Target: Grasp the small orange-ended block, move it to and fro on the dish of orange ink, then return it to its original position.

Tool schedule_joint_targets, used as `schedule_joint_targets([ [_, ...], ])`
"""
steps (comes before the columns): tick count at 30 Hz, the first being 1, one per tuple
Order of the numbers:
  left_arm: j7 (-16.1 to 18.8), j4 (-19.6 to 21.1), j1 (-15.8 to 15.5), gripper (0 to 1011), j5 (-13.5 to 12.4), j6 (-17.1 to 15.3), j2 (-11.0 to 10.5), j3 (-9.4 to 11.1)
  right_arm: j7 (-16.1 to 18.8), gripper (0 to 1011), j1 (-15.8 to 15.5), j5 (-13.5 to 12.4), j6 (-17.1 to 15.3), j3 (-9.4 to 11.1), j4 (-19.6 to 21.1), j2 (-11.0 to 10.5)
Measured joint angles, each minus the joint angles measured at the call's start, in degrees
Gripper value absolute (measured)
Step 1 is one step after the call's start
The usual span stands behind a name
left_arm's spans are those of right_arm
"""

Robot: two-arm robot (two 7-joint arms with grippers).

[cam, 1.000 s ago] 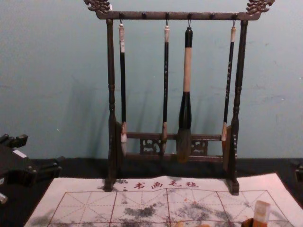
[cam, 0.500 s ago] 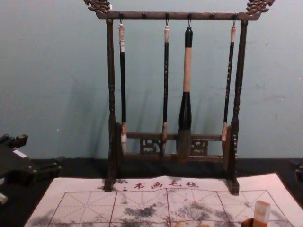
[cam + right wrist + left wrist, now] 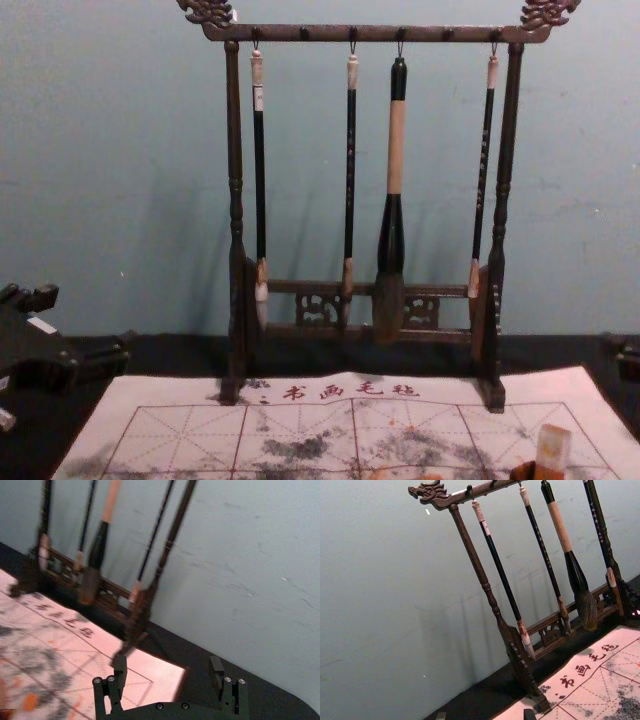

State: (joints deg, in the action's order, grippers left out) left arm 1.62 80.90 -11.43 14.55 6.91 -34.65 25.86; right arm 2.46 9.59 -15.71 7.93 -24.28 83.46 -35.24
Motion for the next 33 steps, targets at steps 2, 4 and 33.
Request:
schedule_joint_targets([
  [2, 0.0, 0.0, 0.0, 1001, 0.0, 0.0, 0.0, 0.0, 1.18, 1000, -0.58, -0.72, 0.39, 0.24, 0.79, -0.26],
  [4, 0.0, 0.0, 0.0, 1001, 0.0, 0.0, 0.0, 0.0, 4.05, 1000, -1.81, -2.81, 0.82, 0.77, 2.49, -0.62],
  [33, 0.0, 0.0, 0.0, 1001, 0.0, 0.0, 0.0, 0.0, 22.79, 1000, -3.89, -19.97, -9.76, 2.79, 1.1, 3.65],
])
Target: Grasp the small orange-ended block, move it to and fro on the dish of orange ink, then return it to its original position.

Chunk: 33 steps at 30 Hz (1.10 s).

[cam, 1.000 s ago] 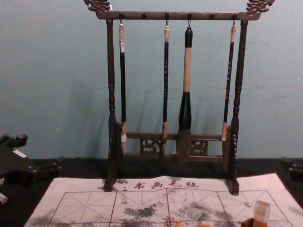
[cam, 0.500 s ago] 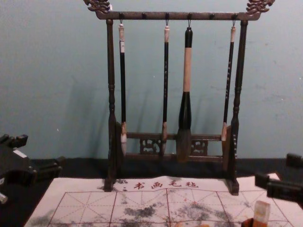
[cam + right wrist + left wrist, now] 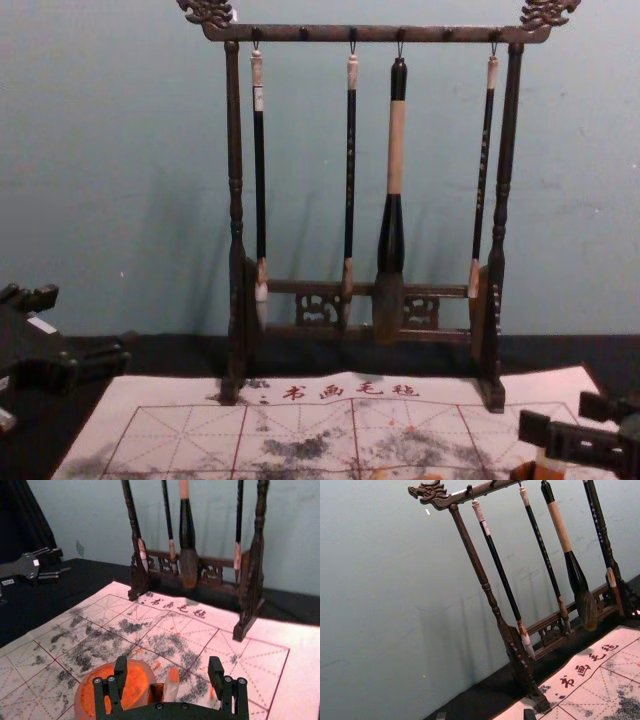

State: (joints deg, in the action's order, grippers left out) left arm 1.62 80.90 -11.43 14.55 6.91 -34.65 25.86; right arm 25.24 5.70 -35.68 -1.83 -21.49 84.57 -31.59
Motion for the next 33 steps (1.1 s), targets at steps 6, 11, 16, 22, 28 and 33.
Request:
schedule_joint_targets([
  [6, 0.0, 0.0, 0.0, 1002, 0.0, 0.0, 0.0, 0.0, 1.45, 1000, 1.28, -1.71, -2.73, 0.28, -2.42, 1.48],
  [11, 0.0, 0.0, 0.0, 1001, 0.0, 0.0, 0.0, 0.0, 1.93, 1000, 2.0, -2.13, -3.98, -0.06, -3.61, 1.99],
  [16, 0.0, 0.0, 0.0, 1001, 0.0, 0.0, 0.0, 0.0, 2.11, 1000, 2.48, -2.4, -4.76, -0.43, -4.64, 2.3],
  [22, 0.0, 0.0, 0.0, 1001, 0.0, 0.0, 0.0, 0.0, 2.33, 1000, 2.78, -2.66, -5.08, -0.71, -5.39, 2.46],
  [28, 0.0, 0.0, 0.0, 1002, 0.0, 0.0, 0.0, 0.0, 2.65, 1000, 3.11, -2.8, -5.08, -1.02, -5.88, 2.51],
  [33, 0.0, 0.0, 0.0, 1001, 0.0, 0.0, 0.0, 0.0, 2.68, 1000, 3.13, -2.8, -5.07, -1.04, -5.9, 2.52],
])
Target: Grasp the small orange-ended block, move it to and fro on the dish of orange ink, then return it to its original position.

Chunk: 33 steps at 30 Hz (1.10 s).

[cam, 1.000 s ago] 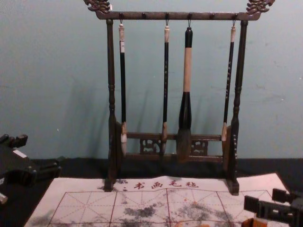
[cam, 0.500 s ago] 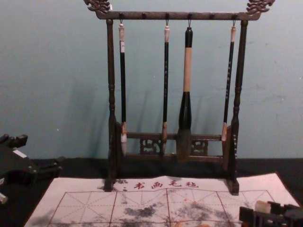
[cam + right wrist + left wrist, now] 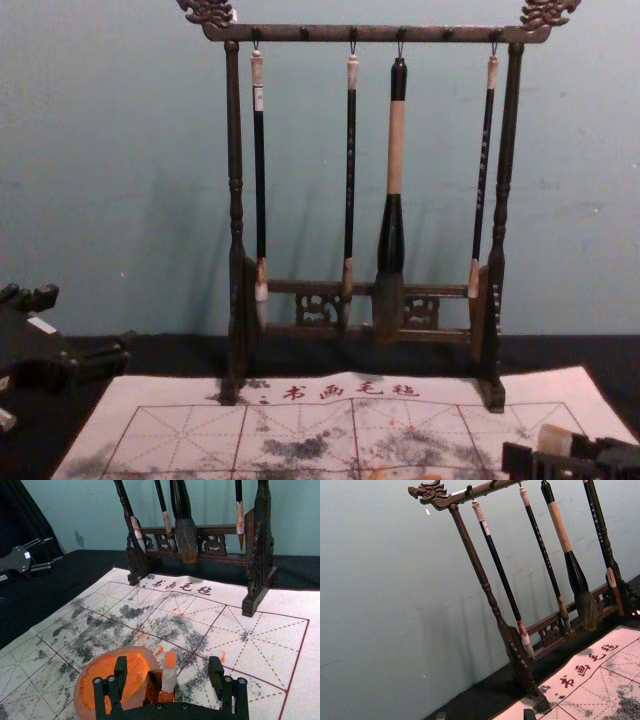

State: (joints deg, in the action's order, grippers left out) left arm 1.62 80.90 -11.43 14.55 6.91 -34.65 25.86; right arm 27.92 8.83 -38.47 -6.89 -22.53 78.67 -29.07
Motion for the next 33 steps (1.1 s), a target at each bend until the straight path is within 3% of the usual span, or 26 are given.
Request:
schedule_joint_targets([
  [29, 0.0, 0.0, 0.0, 1001, 0.0, 0.0, 0.0, 0.0, -0.11, 1000, -0.08, 0.05, 0.07, 0.08, 0.16, -0.04],
  [33, 0.0, 0.0, 0.0, 1001, 0.0, 0.0, 0.0, 0.0, -0.11, 941, -0.08, 0.05, 0.07, 0.08, 0.16, -0.04],
])
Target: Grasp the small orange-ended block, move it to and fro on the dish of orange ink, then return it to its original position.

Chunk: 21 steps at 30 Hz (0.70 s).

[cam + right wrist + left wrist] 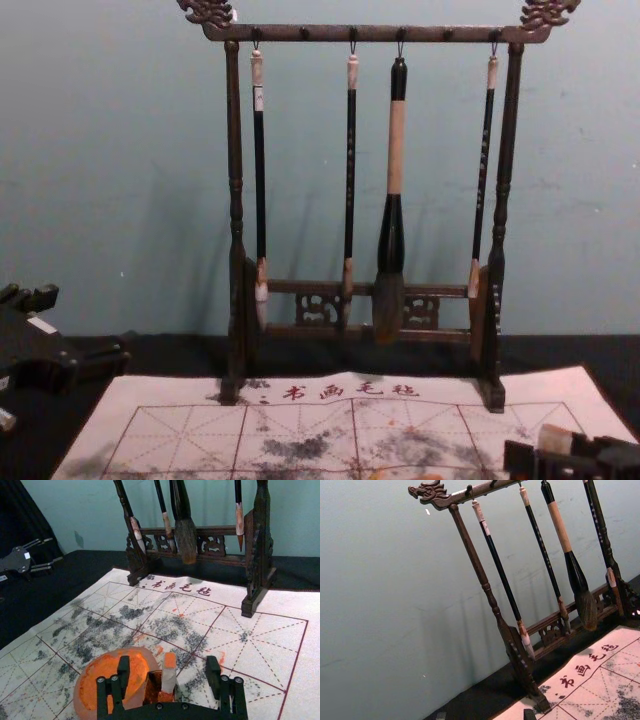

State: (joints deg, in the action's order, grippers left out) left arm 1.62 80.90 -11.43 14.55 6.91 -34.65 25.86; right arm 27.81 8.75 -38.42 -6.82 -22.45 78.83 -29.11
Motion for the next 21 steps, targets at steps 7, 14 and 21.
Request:
schedule_joint_targets([
  [7, 0.0, 0.0, 0.0, 1001, 0.0, 0.0, 0.0, 0.0, 0.0, 786, 0.0, 0.0, 0.0, 0.0, 0.0, 0.0],
  [14, 0.0, 0.0, 0.0, 1001, 0.0, 0.0, 0.0, 0.0, 0.0, 523, 0.0, 0.0, 0.0, 0.0, -0.01, 0.0],
  [21, 0.0, 0.0, 0.0, 1001, 0.0, 0.0, 0.0, 0.0, 0.0, 321, 0.0, 0.0, 0.0, 0.0, -0.01, 0.0],
])
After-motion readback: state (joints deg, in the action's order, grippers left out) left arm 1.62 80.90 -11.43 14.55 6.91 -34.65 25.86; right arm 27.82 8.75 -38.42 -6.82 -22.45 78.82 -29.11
